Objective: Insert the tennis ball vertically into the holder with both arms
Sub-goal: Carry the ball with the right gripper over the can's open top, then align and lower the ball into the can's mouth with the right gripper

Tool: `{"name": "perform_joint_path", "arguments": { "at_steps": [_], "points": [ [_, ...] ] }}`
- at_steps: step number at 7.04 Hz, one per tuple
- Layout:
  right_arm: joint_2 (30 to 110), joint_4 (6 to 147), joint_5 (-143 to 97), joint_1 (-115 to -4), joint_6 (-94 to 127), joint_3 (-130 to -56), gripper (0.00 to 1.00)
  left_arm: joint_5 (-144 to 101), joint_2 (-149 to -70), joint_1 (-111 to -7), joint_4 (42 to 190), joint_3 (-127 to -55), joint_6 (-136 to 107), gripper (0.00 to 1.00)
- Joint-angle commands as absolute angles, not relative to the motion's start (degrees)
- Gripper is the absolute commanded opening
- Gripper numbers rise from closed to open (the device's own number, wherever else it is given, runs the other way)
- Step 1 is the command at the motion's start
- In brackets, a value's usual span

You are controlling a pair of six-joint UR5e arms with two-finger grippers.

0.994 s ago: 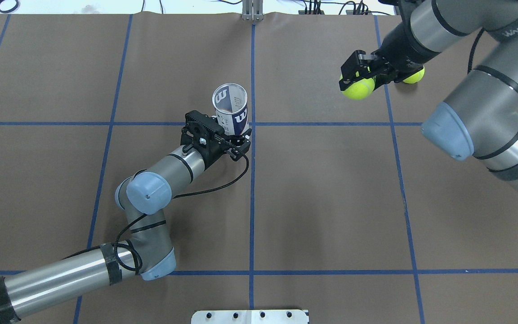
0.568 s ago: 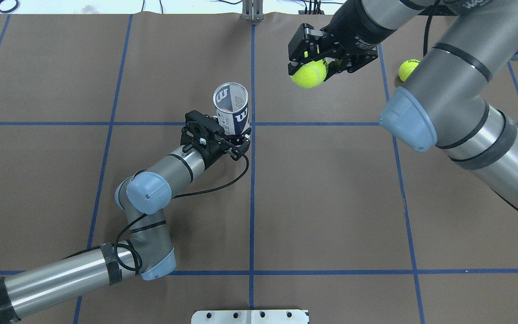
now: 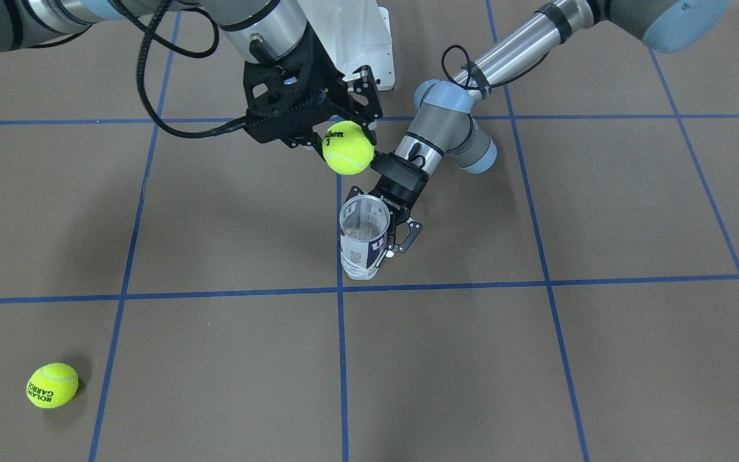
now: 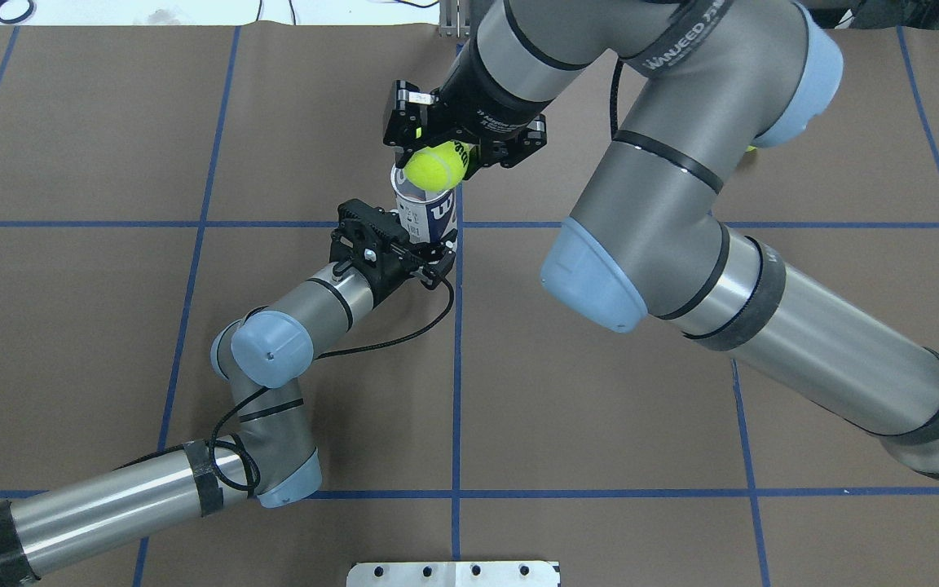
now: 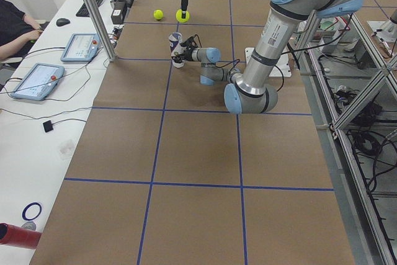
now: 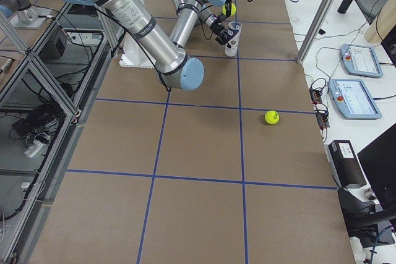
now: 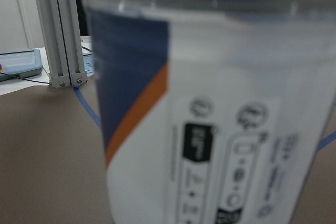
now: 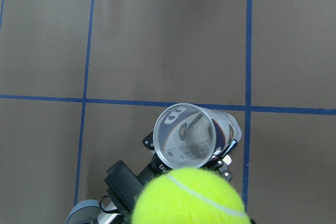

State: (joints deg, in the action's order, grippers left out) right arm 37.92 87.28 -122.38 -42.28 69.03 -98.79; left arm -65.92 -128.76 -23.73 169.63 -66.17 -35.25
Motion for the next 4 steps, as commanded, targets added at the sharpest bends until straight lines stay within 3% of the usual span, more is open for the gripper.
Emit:
{"name": "perform_joint_path", "arguments": {
  "at_steps": [1,4],
  "points": [
    [33.85,87.19,-121.2,-41.48,68.65,-92.49,0.0,-65.92,-128.85,-23.73,169.63,-66.18,-35.07,0.75],
    [33.57,87.1,-120.24,-43.06,68.2,-90.71,0.0,-65.92,-128.85,-23.73,169.63,-66.18,-34.98,0.75]
  ]
}}
